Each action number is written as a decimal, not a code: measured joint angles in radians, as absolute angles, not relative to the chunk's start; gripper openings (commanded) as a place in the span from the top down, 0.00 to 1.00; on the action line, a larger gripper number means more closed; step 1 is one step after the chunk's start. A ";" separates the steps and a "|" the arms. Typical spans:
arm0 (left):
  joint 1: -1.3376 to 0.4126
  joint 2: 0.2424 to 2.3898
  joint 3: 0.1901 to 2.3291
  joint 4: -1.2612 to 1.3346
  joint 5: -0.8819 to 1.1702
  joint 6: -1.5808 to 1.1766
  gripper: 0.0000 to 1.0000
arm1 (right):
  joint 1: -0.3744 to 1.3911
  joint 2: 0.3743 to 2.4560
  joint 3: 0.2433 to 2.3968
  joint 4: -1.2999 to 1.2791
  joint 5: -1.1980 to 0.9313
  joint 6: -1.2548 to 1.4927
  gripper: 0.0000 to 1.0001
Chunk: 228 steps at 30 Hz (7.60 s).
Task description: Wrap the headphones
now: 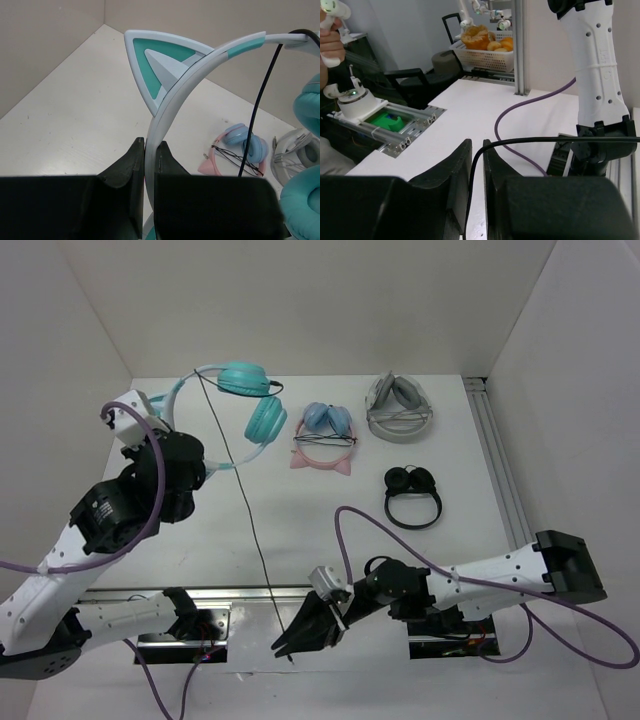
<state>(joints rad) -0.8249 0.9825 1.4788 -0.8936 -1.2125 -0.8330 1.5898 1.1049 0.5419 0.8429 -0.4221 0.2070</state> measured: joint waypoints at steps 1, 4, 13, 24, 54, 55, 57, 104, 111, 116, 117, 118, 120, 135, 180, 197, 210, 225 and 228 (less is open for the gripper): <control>-0.825 0.985 1.479 -0.889 -1.214 -0.827 1.00 | 1.596 1.104 0.542 0.841 -0.418 0.202 0.77; -0.823 0.993 1.479 -0.875 -1.216 -0.809 1.00 | 1.613 1.103 0.542 0.836 -0.405 0.192 0.77; -0.780 1.014 1.479 -0.849 -1.213 -0.773 1.00 | 1.663 1.083 0.542 0.829 -0.363 0.172 0.77; -0.723 1.022 1.478 -0.813 -1.180 -0.727 1.00 | 1.704 1.074 0.542 0.800 -0.311 0.151 1.00; -0.695 0.941 1.158 -0.871 -0.778 -0.393 1.00 | 1.802 1.037 1.237 -0.393 0.553 -0.131 1.00; -0.707 0.930 1.151 -0.877 -0.759 -0.385 1.00 | 1.803 1.041 1.255 -0.413 0.574 -0.133 1.00; -0.731 0.927 1.141 -0.886 -0.747 -0.374 1.00 | 1.803 1.050 1.292 -0.451 0.612 -0.141 1.00; -0.529 1.255 1.391 -1.009 -0.808 -0.815 1.00 | 1.833 1.194 1.429 -0.501 0.321 -0.168 1.00; -0.340 1.205 1.482 -0.960 -0.710 -0.728 1.00 | 1.833 1.188 1.388 -0.525 0.376 -0.134 1.00; -0.238 1.189 1.518 -0.947 -0.642 -0.662 1.00 | 1.833 1.170 1.366 -0.560 0.398 -0.112 1.00; -0.221 1.189 1.521 -0.945 -0.627 -0.653 1.00 | 1.833 1.167 1.366 -0.567 0.403 -0.108 1.00; -0.203 1.189 1.523 -0.944 -0.606 -0.641 1.00 | 1.833 1.164 1.366 -0.574 0.408 -0.101 1.00; -0.163 1.189 1.523 -0.942 -0.568 -0.625 1.00 | 1.833 1.159 1.366 -0.590 0.414 -0.090 1.00; -0.074 1.189 1.528 -0.910 -0.451 -0.580 1.00 | 1.833 1.159 1.347 -0.628 0.418 -0.045 1.00; -0.685 1.157 1.184 -0.800 -0.665 -0.375 1.00 | 1.336 1.384 1.903 -0.667 0.298 -0.400 1.00; -0.537 1.238 1.266 -0.889 -0.699 -0.543 1.00 | 1.460 1.401 1.888 -0.675 0.186 -0.383 1.00; -0.641 1.221 1.180 -0.862 -0.654 -0.422 1.00 | 1.451 1.472 1.980 -0.780 0.483 -0.492 1.00; -1.016 1.009 1.099 -0.866 -0.477 -0.314 1.00 | 1.367 1.258 1.704 -0.665 0.793 -0.695 1.00; -1.030 0.986 1.110 -0.870 -0.414 -0.307 1.00 | 1.351 1.221 1.657 -0.632 0.806 -0.715 1.00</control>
